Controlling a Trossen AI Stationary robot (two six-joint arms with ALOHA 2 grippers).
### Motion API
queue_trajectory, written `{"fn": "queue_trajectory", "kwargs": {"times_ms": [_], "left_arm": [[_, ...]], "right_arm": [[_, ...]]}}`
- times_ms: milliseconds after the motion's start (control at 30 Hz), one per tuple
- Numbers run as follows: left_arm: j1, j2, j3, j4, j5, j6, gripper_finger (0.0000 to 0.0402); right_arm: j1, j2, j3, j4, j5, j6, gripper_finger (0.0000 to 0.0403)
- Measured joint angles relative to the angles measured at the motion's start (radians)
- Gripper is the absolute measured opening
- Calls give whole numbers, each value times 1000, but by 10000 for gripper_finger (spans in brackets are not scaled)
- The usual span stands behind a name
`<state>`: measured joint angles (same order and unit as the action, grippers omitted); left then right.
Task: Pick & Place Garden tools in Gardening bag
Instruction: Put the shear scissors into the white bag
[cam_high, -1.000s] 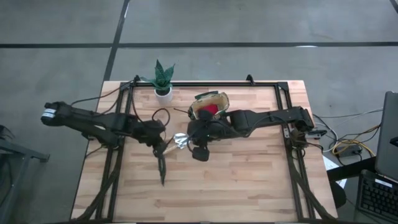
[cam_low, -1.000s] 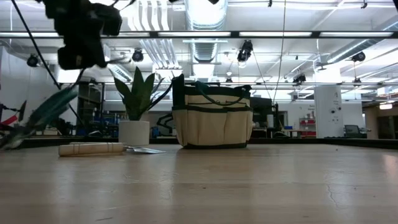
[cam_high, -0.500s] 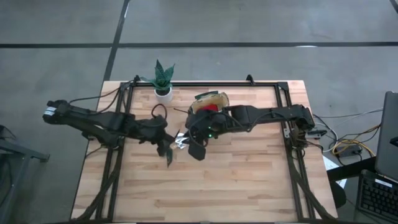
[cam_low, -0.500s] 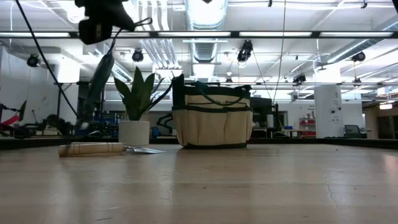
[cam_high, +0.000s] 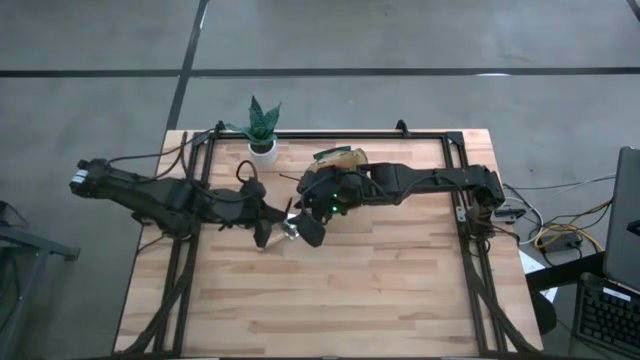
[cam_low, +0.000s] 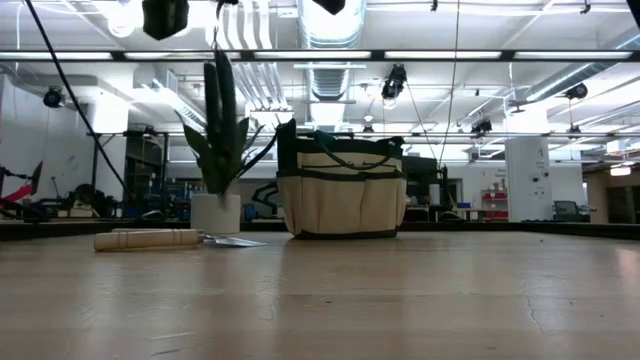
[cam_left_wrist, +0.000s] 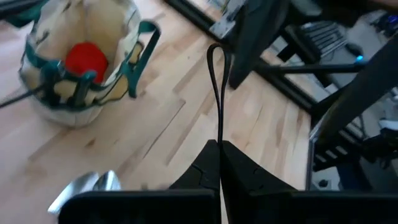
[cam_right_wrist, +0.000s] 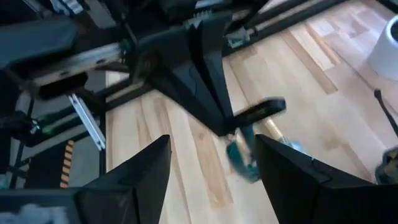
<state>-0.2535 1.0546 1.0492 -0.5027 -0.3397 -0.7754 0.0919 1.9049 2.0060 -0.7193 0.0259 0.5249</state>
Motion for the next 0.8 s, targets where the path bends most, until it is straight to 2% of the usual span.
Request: {"fn": "queue_trajectory", "kwargs": {"times_ms": [233, 533, 800], "left_arm": [[-8, 0, 26, 73, -16, 55, 0], [-75, 0, 87, 85, -173, 132, 0], [-88, 0, 104, 83, -202, 152, 0]], "right_arm": [[-19, 0, -5, 71, 28, 18, 226], [-22, -12, 20, 72, 26, 6, 224], [-24, -18, 38, 147, 39, -47, 210]]}}
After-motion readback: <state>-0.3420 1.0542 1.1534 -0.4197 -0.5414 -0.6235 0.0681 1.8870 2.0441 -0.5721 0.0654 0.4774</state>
